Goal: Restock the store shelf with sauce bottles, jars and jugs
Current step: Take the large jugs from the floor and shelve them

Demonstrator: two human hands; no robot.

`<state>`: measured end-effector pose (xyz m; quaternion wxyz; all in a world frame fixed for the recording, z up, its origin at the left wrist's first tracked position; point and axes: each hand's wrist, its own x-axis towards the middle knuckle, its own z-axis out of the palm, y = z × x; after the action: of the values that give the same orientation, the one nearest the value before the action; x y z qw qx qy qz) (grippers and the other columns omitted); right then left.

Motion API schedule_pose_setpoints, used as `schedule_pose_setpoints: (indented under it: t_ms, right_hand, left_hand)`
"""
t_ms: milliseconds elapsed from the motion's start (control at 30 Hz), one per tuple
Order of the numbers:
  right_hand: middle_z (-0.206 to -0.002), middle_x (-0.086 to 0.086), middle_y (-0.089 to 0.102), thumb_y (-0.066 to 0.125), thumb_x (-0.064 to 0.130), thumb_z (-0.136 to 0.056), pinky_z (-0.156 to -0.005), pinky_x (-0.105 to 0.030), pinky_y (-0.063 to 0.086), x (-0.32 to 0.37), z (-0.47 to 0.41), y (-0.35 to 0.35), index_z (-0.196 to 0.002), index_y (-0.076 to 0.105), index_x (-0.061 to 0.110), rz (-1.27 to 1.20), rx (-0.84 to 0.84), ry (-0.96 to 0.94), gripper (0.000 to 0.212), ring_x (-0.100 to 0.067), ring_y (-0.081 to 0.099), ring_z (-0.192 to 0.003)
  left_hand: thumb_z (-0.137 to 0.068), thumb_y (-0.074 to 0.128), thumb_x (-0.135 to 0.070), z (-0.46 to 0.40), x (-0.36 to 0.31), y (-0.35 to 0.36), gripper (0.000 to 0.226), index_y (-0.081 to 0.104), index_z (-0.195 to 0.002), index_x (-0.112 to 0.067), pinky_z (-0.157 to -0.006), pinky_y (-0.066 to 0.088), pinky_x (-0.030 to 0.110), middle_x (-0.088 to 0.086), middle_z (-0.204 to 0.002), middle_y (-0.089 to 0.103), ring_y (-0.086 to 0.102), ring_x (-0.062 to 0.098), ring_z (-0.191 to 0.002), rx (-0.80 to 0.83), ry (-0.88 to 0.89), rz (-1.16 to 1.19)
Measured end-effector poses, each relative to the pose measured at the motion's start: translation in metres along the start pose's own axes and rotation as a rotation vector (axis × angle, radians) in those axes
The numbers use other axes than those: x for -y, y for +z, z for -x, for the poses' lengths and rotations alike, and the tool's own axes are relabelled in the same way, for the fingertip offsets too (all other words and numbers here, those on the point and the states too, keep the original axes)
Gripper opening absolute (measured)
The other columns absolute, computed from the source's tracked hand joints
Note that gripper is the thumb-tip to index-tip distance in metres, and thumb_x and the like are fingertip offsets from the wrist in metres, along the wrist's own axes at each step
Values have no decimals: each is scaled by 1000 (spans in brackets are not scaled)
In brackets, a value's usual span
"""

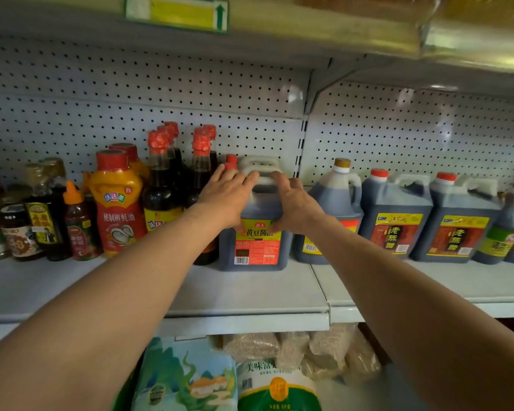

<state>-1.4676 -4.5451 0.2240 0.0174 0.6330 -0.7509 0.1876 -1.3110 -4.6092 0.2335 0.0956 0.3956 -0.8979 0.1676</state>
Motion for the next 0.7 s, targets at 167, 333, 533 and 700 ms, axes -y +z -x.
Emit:
schedule_pose_setpoints:
  t_ms: [167, 333, 533, 700]
  right_hand:
    - [-151, -13, 30, 90, 26, -71, -104, -47, 45, 11, 28, 8, -157, 0, 28, 37, -107, 117, 124, -37, 41, -136]
    - [-156, -14, 28, 90, 34, -68, -112, -45, 38, 12, 66, 21, -156, 16, 20, 69, -182, 167, 115, -34, 28, -145]
    - [-159, -16, 26, 86, 44, -73, -116, -46, 31, 13, 117, 35, -156, 20, 20, 153, -40, 109, 108, -36, 22, -147]
    - [-156, -11, 31, 84, 50, -72, -116, -48, 31, 15, 148, 54, -155, 23, 27, 137, 51, 13, 106, -34, 21, -147]
  left_hand:
    - [-74, 82, -30, 19, -4, 15, 118, -2, -157, -16, -123, -2, 43, 4, -164, 12, 1, 25, -152, -139, -19, 47]
    - [-69, 85, -33, 65, -3, 55, 112, 17, -157, -18, -121, 14, 45, 12, -162, 19, 14, 33, -150, -370, -26, 238]
    - [-66, 88, -40, 134, -16, 61, 108, 28, -154, -23, -116, 25, 42, 10, -161, 17, 21, 33, -145, -167, -193, 466]
    - [-72, 85, -30, 191, -32, 60, 83, 42, -143, -25, -104, 42, 44, 6, -147, 28, 29, 31, -134, -79, -347, 551]
